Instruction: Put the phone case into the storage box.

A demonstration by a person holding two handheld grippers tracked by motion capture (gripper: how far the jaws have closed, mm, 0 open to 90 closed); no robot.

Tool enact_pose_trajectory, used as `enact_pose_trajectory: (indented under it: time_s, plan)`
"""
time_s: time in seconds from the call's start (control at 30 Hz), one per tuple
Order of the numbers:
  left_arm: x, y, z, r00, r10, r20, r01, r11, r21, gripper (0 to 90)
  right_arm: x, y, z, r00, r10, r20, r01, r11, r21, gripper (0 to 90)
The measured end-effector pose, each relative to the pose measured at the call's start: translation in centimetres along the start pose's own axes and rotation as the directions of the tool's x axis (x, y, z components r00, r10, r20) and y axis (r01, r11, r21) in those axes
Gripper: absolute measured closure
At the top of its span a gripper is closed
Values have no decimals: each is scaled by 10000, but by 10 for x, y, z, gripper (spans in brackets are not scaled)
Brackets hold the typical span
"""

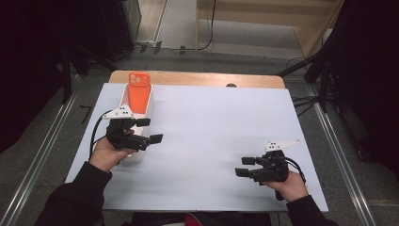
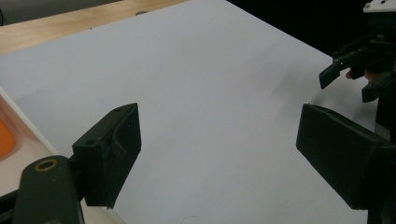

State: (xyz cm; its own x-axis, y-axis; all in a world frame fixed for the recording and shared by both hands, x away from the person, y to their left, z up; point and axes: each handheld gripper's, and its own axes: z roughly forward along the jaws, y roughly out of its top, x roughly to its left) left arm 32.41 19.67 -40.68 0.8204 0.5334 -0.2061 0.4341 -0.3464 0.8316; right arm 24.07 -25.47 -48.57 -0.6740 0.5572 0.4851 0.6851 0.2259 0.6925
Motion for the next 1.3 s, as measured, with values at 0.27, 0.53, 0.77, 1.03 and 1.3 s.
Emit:
enact_pose_trajectory:
  time_s: [0.27, 0.53, 0.77, 1.03, 1.3]
  plan:
    - [-10, -9, 2, 9994, 324, 152, -326, 9994, 146, 158, 0, 0, 0, 10000, -5, -11, 5, 10000, 5, 302]
    - [-18, -20, 5, 9980, 544, 325, -556, 9977, 376, 158, 0, 0, 0, 10000, -1, -33, 1, 10000, 31, 302]
    - [-22, -29, 4, 9973, 519, 524, -544, 9974, 476, 158, 0, 0, 0, 10000, -21, -18, 21, 10000, 13, 302]
    - [-29, -37, 5, 9944, 767, 724, -819, 9941, 709, 159, 0, 0, 0, 10000, 1, -36, -1, 10000, 39, 302]
    - [-35, -46, 6, 9909, 977, 927, -1070, 9890, 1016, 158, 0, 0, 0, 10000, 12, -7, -12, 10000, 22, 302]
